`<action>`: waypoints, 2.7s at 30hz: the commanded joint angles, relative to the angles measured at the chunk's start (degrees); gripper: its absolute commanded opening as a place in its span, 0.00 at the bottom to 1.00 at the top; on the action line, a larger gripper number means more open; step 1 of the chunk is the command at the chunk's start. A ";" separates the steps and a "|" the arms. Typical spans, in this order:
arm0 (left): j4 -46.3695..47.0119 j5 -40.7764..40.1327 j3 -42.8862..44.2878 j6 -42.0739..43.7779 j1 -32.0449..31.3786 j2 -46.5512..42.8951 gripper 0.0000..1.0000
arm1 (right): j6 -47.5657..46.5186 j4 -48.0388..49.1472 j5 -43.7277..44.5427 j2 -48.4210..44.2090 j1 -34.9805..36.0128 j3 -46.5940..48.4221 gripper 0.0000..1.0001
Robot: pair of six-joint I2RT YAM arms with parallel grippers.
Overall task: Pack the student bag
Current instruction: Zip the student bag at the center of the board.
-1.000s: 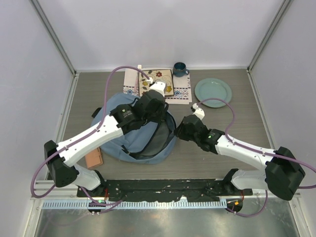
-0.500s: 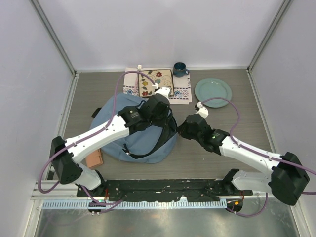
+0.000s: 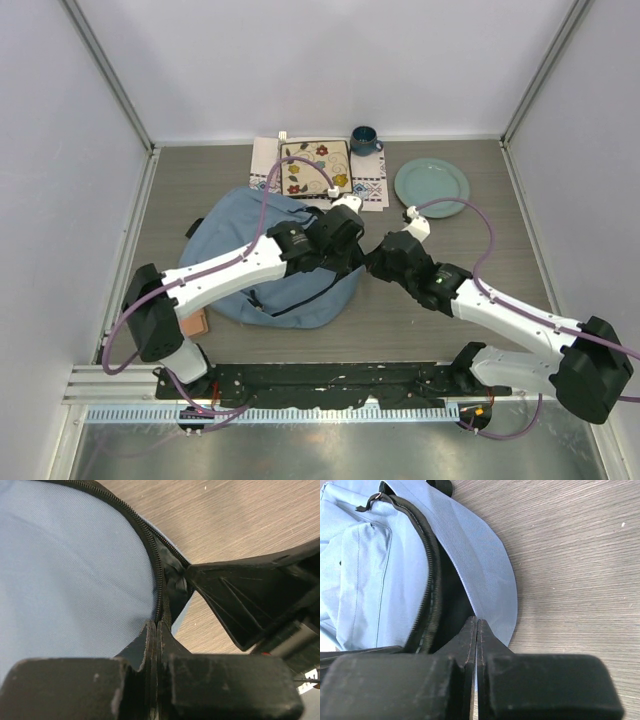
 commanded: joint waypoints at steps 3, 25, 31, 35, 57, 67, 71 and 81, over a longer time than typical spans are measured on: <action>-1.66 0.81 0.35 -1.25 -1.09 2.54 0.00 | 0.78 1.59 4.64 -2.47 -0.33 1.78 0.01; 9.75 -11.76 -0.07 0.86 -1.70 4.92 0.00 | 0.26 2.74 2.62 -2.90 -0.33 1.96 0.01; 23.98 -5.00 -11.13 0.68 -1.70 -2.28 0.00 | 0.43 3.09 2.53 -2.99 -0.33 1.52 0.01; 24.19 -2.79 -13.28 -0.28 -1.70 -3.00 0.00 | 0.43 3.18 2.44 -3.34 -0.41 1.34 0.02; 8.62 1.51 -17.75 2.79 -1.70 -19.34 0.69 | -0.45 3.17 2.27 -4.05 -0.50 0.99 0.20; 0.29 -8.37 -21.18 -6.25 -1.62 -26.45 0.79 | -2.56 -0.86 1.56 -7.82 -0.41 0.81 0.55; -7.27 -18.42 -22.68 -14.42 -1.62 -33.13 0.93 | -4.83 -2.63 0.42 -10.28 1.16 1.34 0.59; -26.61 -25.03 -29.70 -39.03 -1.62 -40.34 1.00 | -9.77 -0.17 2.53 -4.76 15.75 7.23 0.57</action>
